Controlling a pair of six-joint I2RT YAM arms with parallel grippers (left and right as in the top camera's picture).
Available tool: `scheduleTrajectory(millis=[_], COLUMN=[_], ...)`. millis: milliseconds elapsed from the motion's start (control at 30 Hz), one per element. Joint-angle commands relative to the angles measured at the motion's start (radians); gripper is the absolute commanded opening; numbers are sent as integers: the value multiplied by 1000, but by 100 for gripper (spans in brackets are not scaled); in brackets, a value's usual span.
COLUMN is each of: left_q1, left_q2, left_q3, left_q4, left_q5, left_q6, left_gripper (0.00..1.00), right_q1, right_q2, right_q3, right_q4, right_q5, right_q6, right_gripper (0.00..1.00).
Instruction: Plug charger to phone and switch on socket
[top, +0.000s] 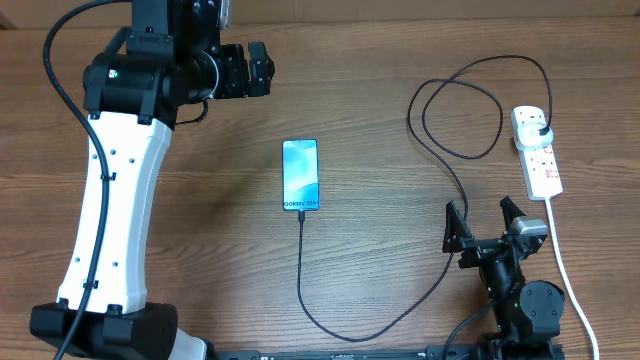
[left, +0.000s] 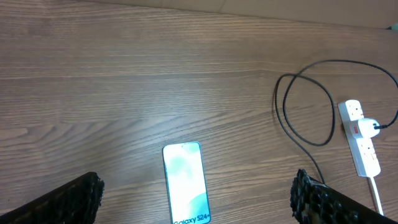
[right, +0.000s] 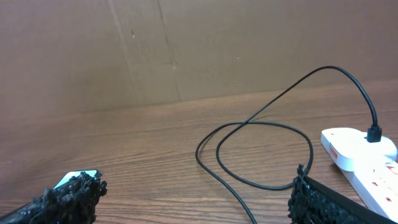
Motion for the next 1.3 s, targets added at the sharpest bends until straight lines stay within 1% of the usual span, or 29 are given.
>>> scheduleTrajectory(millis=[0, 1100, 1267], left_q1=[-7, -7, -7], left_q2=[-2, -3, -47], left_q3=[0, 0, -19], left_q4=[0, -1, -4], left_q5=[-2, -3, -110], left_q6=[17, 18, 17], left_gripper=[100, 100, 100], right_q1=[6, 6, 6], right_q2=[-12, -12, -12], right_q3=[-12, -12, -12], right_q4=[10, 9, 9], right_q5=[6, 6, 6], right_q6=[-1, -1, -1], right_gripper=[100, 100, 100])
